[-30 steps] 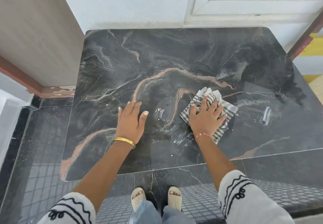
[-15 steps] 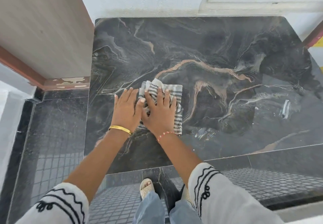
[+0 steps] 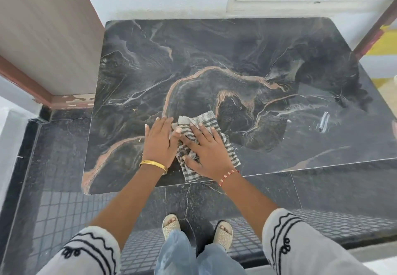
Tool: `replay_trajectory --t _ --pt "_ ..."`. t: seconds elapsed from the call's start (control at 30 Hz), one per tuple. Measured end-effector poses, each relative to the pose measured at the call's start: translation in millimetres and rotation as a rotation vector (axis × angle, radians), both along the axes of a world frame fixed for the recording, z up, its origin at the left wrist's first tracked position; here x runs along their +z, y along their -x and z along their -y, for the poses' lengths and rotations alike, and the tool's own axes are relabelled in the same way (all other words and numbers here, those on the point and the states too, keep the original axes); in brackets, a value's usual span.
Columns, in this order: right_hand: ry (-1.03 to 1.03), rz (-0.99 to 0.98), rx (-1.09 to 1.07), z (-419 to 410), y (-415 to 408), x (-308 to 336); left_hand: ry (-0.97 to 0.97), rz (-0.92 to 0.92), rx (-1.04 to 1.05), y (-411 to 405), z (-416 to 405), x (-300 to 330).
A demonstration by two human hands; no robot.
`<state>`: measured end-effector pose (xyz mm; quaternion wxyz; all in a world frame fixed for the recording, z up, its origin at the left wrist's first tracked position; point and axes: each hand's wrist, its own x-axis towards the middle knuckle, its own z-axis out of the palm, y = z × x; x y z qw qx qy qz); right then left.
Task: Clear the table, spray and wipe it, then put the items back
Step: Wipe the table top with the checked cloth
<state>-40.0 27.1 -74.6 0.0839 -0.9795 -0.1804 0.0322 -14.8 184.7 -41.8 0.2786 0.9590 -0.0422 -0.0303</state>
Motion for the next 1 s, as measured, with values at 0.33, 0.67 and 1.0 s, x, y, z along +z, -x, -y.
replay_trajectory --t 0.33,0.67,1.0 --pt "0.033 -0.032 -0.431 141 28 2 -0.027 -0.028 -0.126 33 82 4" --pt "-0.079 0.051 -1.005 91 51 -6 -0.048 -0.051 -0.175 47 49 6" --pt "-0.056 -0.079 -0.831 -79 56 4 -0.067 0.01 -0.075 32 -44 11"
